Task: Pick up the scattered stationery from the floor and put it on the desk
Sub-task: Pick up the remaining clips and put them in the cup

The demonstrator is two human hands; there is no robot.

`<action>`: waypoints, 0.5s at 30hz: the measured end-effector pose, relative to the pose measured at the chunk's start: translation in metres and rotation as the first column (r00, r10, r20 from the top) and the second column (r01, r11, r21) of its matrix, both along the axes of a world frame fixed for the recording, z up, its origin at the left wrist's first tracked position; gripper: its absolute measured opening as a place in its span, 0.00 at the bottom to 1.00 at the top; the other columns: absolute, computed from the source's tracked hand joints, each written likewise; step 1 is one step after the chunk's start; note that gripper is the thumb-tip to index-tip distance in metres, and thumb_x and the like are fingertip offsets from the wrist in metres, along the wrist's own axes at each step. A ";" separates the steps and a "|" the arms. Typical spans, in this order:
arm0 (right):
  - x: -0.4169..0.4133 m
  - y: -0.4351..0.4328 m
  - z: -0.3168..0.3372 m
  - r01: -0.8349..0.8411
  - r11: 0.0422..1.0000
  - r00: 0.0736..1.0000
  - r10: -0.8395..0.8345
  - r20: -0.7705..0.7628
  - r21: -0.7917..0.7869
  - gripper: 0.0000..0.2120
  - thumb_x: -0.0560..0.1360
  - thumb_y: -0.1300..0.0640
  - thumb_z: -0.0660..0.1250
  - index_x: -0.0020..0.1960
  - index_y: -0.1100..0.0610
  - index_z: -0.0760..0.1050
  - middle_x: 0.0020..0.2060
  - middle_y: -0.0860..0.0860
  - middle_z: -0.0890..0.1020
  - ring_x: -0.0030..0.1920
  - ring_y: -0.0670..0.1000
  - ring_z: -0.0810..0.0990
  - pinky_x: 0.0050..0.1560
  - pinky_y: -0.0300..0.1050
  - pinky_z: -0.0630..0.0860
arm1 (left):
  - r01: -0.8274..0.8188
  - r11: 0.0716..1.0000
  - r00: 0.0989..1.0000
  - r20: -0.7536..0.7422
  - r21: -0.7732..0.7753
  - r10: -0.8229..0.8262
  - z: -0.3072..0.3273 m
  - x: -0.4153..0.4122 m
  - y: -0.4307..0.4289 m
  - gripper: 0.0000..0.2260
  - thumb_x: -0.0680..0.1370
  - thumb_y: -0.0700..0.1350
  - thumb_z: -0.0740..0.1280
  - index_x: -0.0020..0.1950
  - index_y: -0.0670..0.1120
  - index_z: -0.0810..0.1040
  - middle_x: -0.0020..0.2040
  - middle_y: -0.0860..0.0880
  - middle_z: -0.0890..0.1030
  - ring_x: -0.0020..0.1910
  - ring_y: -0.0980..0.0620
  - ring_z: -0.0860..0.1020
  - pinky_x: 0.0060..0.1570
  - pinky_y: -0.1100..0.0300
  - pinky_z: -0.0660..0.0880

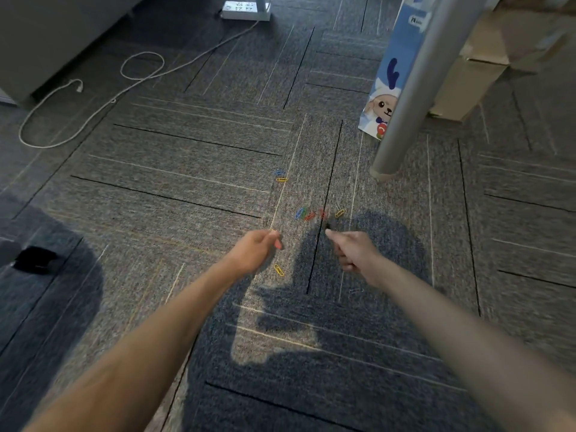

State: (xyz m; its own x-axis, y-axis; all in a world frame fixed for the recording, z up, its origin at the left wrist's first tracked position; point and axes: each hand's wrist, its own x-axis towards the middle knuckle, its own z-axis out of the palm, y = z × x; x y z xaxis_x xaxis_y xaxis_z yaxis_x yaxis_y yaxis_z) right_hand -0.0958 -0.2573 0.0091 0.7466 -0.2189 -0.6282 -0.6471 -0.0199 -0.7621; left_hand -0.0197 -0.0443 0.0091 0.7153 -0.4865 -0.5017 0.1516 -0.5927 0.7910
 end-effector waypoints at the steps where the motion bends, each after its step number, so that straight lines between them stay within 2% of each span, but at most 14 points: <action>1: -0.003 -0.003 0.001 -0.075 0.996 0.997 0.075 -0.007 -0.042 0.18 0.81 0.50 0.62 0.35 0.56 0.68 0.25 0.48 0.67 0.22 0.46 0.63 0.24 0.37 0.63 | 0.040 0.999 0.999 0.018 0.023 -0.041 0.001 0.001 -0.002 0.13 0.83 0.46 0.54 0.52 0.42 0.75 0.29 0.52 0.70 0.20 0.61 0.64 0.20 0.69 0.64; 3: -0.008 -0.010 0.003 -0.161 0.985 0.987 0.159 -0.035 -0.063 0.16 0.81 0.49 0.61 0.39 0.58 0.73 0.25 0.47 0.69 0.23 0.45 0.65 0.26 0.37 0.65 | 0.067 0.998 0.997 -0.026 0.014 -0.067 0.001 0.002 -0.003 0.11 0.83 0.44 0.54 0.56 0.44 0.74 0.31 0.52 0.71 0.22 0.61 0.65 0.21 0.69 0.65; 6: -0.016 -0.020 0.004 -0.139 0.989 0.989 0.141 -0.039 0.050 0.14 0.81 0.51 0.62 0.42 0.59 0.74 0.24 0.47 0.67 0.24 0.46 0.65 0.28 0.39 0.64 | 0.050 0.999 0.993 -0.106 -0.018 -0.051 -0.003 0.000 -0.002 0.11 0.83 0.42 0.52 0.56 0.44 0.74 0.32 0.51 0.71 0.23 0.60 0.65 0.21 0.68 0.65; 7: -0.019 -0.022 0.005 -0.147 0.988 0.988 0.149 -0.041 0.041 0.14 0.81 0.51 0.62 0.41 0.58 0.73 0.25 0.47 0.67 0.25 0.46 0.64 0.28 0.39 0.64 | 0.079 0.997 0.995 -0.069 0.024 -0.077 -0.006 -0.001 -0.001 0.11 0.83 0.43 0.52 0.55 0.45 0.74 0.33 0.51 0.71 0.24 0.60 0.66 0.23 0.68 0.66; 9: -0.025 -0.026 0.006 -0.247 0.958 0.969 0.241 -0.055 -0.146 0.15 0.80 0.50 0.64 0.39 0.57 0.71 0.28 0.49 0.68 0.26 0.46 0.65 0.30 0.38 0.65 | 0.201 0.956 0.964 0.129 0.214 -0.232 -0.013 -0.004 0.001 0.12 0.83 0.47 0.52 0.53 0.46 0.75 0.38 0.50 0.75 0.28 0.59 0.70 0.32 0.64 0.73; 10: -0.030 -0.029 0.006 -0.332 0.898 0.943 0.327 -0.066 -0.288 0.14 0.79 0.49 0.65 0.39 0.57 0.71 0.30 0.48 0.70 0.28 0.46 0.67 0.32 0.38 0.67 | 0.249 0.915 0.913 0.237 0.318 -0.331 -0.016 -0.006 0.003 0.13 0.83 0.50 0.53 0.52 0.46 0.74 0.38 0.51 0.76 0.29 0.58 0.71 0.35 0.63 0.75; 12: -0.038 -0.035 0.009 -0.485 0.721 0.856 0.507 -0.101 -0.495 0.10 0.77 0.51 0.68 0.43 0.56 0.73 0.34 0.47 0.73 0.33 0.45 0.70 0.35 0.38 0.68 | 0.309 0.850 0.810 0.350 0.427 -0.470 -0.019 -0.010 0.008 0.12 0.82 0.54 0.55 0.52 0.47 0.72 0.33 0.52 0.75 0.25 0.57 0.68 0.27 0.67 0.69; 15: -0.051 -0.042 0.013 -0.640 0.511 0.712 0.676 -0.191 -0.574 0.06 0.76 0.55 0.69 0.51 0.54 0.75 0.37 0.46 0.73 0.35 0.44 0.71 0.36 0.38 0.69 | 0.380 0.757 0.658 0.420 0.532 -0.625 -0.018 -0.011 0.014 0.13 0.80 0.55 0.59 0.59 0.49 0.67 0.34 0.51 0.77 0.26 0.55 0.72 0.26 0.69 0.65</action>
